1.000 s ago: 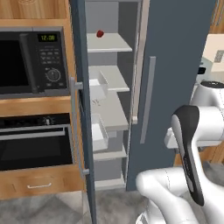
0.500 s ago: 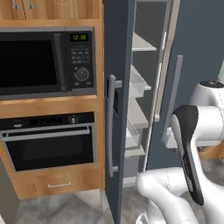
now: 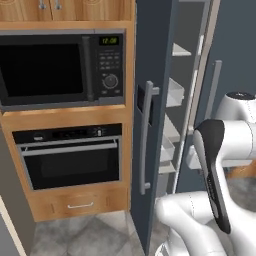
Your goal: Store the kebab skewer in the freezer for long-term storage. Close the freezer door after placing the cooked food.
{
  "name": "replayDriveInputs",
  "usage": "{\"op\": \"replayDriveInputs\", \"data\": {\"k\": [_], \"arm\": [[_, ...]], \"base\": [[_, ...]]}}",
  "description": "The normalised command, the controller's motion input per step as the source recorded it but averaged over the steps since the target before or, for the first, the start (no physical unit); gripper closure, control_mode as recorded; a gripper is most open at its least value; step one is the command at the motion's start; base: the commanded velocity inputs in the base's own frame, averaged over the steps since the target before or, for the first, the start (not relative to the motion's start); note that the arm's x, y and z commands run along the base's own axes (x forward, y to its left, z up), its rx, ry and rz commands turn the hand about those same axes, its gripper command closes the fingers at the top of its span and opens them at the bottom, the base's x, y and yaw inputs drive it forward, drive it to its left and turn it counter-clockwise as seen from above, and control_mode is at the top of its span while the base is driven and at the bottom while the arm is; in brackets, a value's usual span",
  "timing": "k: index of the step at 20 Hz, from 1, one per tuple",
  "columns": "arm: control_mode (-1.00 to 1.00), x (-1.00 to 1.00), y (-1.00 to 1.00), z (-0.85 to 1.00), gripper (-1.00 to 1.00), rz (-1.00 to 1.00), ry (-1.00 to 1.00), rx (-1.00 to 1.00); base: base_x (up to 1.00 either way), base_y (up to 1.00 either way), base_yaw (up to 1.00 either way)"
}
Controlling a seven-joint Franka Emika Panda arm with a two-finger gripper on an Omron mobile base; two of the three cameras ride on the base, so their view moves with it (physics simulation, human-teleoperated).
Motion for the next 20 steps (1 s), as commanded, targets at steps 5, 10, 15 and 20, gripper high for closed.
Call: {"op": "replayDriveInputs", "data": {"k": [5,10,15,20], "arm": [[1.00,0.00,0.00,0.00,-1.00,0.00,0.00,0.00],[-1.00,0.03,0.02,0.00,-1.00,0.00,-0.01,0.00],[-1.00,0.43,0.18,0.00,-1.00,-0.13,-0.08,0.00],[-1.00,0.81,0.57,0.00,-1.00,-0.28,-0.26,-0.12]], "base": [[-0.39,0.00,0.00],[-0.01,0.01,0.00],[0.00,0.00,0.00],[0.00,0.00,0.00]]}}
